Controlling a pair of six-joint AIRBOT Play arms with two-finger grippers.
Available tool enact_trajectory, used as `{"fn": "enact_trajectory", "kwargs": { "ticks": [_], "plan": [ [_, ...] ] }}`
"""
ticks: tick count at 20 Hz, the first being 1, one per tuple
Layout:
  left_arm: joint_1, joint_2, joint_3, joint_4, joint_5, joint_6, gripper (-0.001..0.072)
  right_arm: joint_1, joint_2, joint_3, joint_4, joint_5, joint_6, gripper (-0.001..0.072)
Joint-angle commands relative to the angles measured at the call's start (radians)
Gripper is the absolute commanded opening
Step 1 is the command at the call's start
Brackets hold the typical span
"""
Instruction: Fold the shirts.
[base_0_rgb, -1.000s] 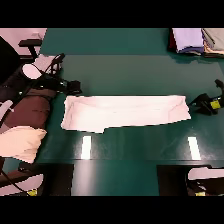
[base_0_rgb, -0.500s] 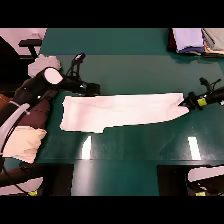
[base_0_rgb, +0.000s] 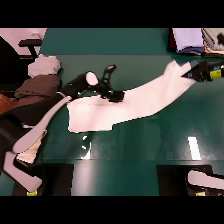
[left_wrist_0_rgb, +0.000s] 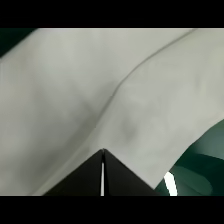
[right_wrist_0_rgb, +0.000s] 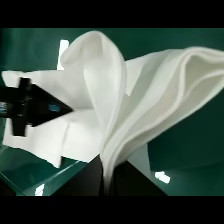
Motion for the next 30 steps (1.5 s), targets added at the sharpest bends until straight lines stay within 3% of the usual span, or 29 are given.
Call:
{"fn": "enact_trajectory", "kwargs": {
  "ticks": [1, 7, 10, 16, 20, 21, 23, 26, 30],
  "plan": [
    [-0.056, -0.123, 0.113, -0.011, -0.024, -0.023, 0.0023, 0.127, 0.065, 0.084, 0.04, -0.008, 0.052, 0.0015],
    [-0.048, -0.148, 0.138, 0.005, -0.04, -0.067, 0.0023, 0.315, 0.064, 0.156, 0.04, -0.058, 0.082, 0.0015],
    [0.012, -0.128, 0.189, 0.012, -0.133, -0.066, 0.0023, 0.37, 0.061, 0.156, 0.074, -0.1, 0.082, 0.0015],
    [0.265, 0.189, 0.192, 0.213, -0.22, -0.056, 0.0024, 0.583, -0.006, 0.156, 0.145, -0.196, 0.061, 0.0016],
    [0.465, 0.435, 0.192, 0.344, -0.252, -0.055, 0.0024, 0.865, -0.138, 0.157, 0.145, -0.443, 0.001, 0.0019],
    [0.503, 0.483, 0.192, 0.359, -0.255, -0.056, 0.0024, 0.933, -0.184, 0.157, 0.145, -0.5, -0.001, 0.006],
    [0.569, 0.557, 0.192, 0.366, -0.27, -0.055, 0.0024, 1.03, -0.26, 0.157, 0.145, -0.6, -0.003, 0.0339],
    [0.622, 0.611, 0.191, 0.365, -0.315, -0.055, 0.0024, 1.057, -0.314, 0.156, 0.119, -0.558, -0.017, 0.035],
    [0.624, 0.617, 0.191, 0.365, -0.376, -0.04, 0.0024, 0.928, -0.255, 0.098, -0.077, -0.403, -0.003, 0.0349]
  ]
}}
